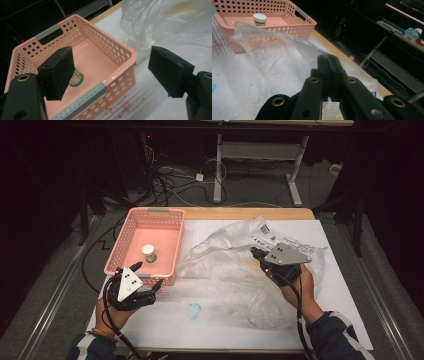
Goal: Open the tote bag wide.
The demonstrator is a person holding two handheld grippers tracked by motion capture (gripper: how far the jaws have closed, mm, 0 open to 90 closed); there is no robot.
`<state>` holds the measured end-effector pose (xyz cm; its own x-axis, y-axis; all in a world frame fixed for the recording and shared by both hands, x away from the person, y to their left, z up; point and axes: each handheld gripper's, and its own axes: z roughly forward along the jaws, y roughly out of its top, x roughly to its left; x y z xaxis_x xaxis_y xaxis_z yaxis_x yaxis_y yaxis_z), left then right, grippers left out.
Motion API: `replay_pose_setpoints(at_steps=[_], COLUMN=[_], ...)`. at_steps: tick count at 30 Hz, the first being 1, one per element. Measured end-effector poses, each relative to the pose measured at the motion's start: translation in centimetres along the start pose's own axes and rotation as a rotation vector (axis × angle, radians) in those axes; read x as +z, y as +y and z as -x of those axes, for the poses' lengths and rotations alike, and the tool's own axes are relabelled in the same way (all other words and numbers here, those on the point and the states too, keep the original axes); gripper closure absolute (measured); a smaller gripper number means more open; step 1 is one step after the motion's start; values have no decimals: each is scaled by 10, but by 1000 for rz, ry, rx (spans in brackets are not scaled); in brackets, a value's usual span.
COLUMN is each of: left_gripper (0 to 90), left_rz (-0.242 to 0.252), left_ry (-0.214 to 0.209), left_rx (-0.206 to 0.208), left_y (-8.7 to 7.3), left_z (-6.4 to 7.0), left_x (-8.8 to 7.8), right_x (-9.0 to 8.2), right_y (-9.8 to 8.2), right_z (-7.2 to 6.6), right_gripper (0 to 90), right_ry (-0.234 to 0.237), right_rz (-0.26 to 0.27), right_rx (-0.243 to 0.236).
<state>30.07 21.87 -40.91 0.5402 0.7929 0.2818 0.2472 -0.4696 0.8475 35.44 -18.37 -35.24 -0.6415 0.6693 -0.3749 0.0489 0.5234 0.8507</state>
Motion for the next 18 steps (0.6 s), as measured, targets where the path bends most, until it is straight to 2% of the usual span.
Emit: replay_pose_setpoints(at_steps=[2,7,13,18], left_gripper=[202,202,201,201], left_rz=[-5,-16,-5,-6], left_ry=[1,8,27,24], left_rx=[-6,-17,-42,-63], left_y=[-1,-2,1,-2], left_z=[-1,-4,-13,-19], left_x=[1,1,1,2], right_x=[-4,-8,-13,-14], right_y=[3,7,12,14], right_z=[4,6,9,9], right_gripper=[900,900,900,900], right_ry=[-10,-15,-26,-44], right_rz=[23,45,116,137], right_rx=[13,6,28,23])
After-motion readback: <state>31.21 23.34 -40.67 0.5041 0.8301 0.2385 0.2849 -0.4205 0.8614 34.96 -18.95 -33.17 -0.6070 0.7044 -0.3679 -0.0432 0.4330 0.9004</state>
